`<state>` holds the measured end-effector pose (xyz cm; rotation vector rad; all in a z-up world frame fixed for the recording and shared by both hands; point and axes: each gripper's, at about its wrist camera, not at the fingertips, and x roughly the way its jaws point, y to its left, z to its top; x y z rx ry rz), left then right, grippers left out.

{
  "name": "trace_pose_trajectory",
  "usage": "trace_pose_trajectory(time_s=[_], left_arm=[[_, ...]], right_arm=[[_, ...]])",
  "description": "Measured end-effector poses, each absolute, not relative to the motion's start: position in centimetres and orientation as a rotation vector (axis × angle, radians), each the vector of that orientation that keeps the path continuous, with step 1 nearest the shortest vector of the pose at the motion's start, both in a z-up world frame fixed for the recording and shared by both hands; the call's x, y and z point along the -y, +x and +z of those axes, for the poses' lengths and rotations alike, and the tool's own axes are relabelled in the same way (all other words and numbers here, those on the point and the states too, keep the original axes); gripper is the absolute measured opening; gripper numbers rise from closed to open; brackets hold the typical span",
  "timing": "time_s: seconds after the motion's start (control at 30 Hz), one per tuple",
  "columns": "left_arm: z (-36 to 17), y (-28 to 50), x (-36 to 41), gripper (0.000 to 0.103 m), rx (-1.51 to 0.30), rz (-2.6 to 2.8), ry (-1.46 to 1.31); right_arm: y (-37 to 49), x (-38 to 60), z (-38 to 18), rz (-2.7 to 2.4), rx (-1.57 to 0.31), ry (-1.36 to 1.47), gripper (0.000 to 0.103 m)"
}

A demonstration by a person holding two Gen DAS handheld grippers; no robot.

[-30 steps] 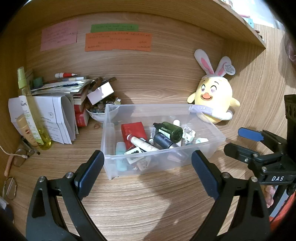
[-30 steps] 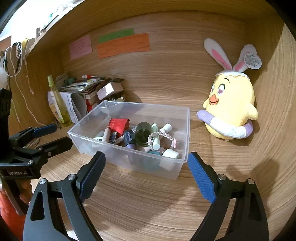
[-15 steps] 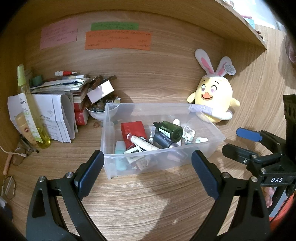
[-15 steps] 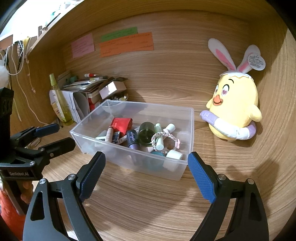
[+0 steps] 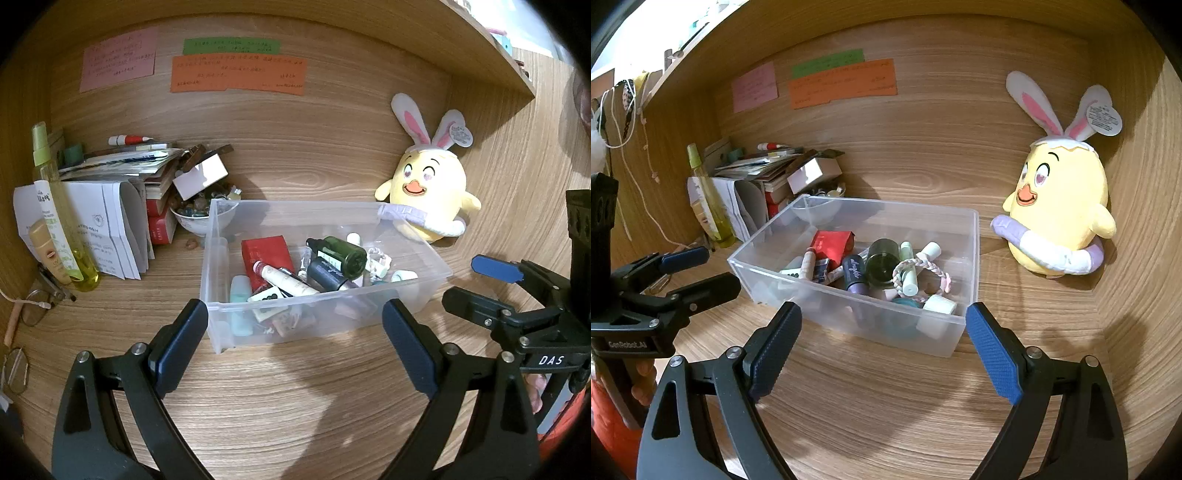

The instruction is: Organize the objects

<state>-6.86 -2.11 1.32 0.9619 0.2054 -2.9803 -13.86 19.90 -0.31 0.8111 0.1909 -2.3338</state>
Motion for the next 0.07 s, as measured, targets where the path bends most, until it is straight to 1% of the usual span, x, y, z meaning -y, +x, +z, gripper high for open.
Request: trace_pose_trajectory(time_s=[0.07], left_arm=[[1.32,-6.82,2.14,0.097,-0.211,-2.982,0.964]], right_arm=[[-13.86,-19.86,-0.39,-2.332,-0.191,0.813,0.089]])
